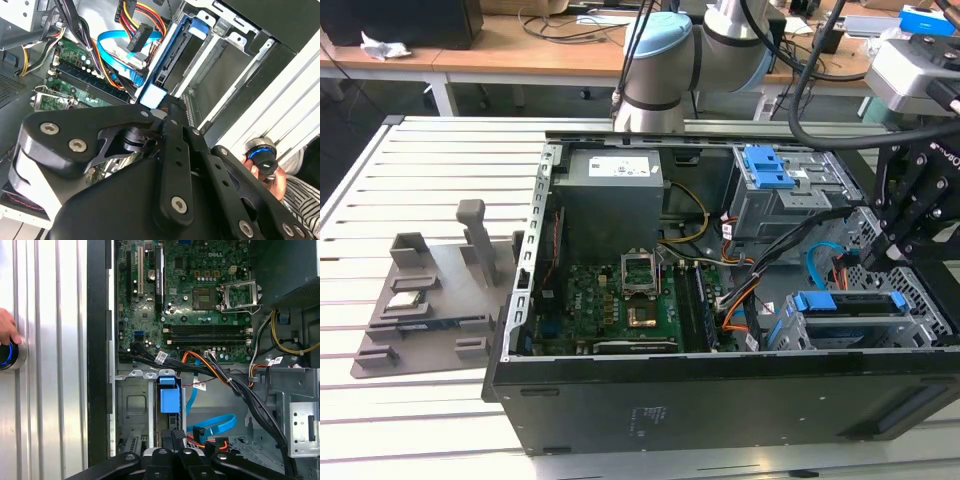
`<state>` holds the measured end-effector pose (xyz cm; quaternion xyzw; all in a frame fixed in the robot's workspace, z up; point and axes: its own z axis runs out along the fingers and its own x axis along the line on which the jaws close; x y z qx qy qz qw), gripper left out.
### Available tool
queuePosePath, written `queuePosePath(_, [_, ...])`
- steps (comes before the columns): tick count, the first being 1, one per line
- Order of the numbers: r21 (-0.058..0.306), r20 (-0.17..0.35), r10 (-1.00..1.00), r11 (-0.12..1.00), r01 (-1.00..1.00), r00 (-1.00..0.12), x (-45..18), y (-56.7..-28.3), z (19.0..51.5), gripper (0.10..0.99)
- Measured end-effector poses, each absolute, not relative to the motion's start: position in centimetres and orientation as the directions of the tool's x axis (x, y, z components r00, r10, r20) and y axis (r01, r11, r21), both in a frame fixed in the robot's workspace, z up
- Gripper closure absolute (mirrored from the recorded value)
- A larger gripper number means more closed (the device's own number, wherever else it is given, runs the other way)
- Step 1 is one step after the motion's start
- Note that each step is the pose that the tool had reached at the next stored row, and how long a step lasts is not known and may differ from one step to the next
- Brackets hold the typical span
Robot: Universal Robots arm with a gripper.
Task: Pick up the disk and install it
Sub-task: 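Insert the first disk wire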
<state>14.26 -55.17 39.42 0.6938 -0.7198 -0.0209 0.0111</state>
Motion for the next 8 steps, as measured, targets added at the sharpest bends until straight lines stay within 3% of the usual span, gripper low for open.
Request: queuePosePath(8, [0.045, -0.01, -0.999, 0.037, -0.998, -0.037, 16.0, -54.1, 39.0, 0.98])
